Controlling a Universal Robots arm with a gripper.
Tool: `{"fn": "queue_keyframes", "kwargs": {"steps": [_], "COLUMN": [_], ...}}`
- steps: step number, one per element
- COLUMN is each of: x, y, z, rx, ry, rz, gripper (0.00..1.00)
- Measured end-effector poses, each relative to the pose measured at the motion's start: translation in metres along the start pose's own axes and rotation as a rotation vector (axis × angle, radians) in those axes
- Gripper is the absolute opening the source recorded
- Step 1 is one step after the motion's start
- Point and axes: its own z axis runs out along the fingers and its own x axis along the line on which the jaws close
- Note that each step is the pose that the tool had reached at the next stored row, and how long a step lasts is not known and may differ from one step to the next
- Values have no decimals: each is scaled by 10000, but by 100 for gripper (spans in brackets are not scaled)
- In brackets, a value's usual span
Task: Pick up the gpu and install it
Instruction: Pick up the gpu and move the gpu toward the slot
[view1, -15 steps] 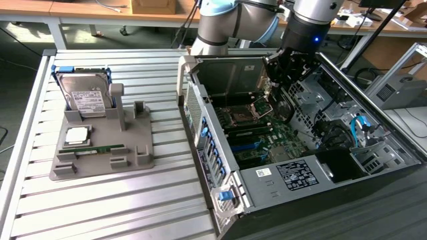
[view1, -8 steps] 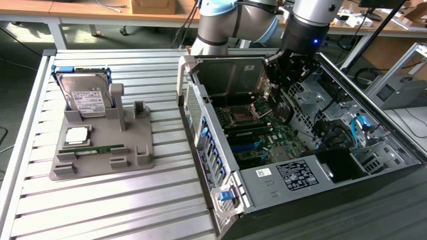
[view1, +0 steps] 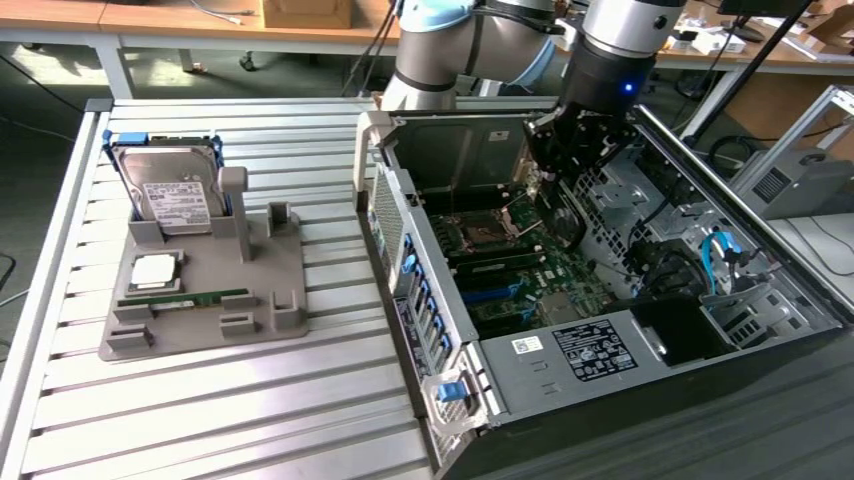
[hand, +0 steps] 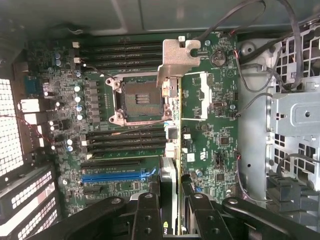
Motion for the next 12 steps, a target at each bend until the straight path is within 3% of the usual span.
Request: {"fn": "queue_keyframes", "kwargs": {"steps": [12], "x": [0], "y": [7], "z": [117], "rx": [12], "ry": [0], "rz": [0], "gripper": [27]}}
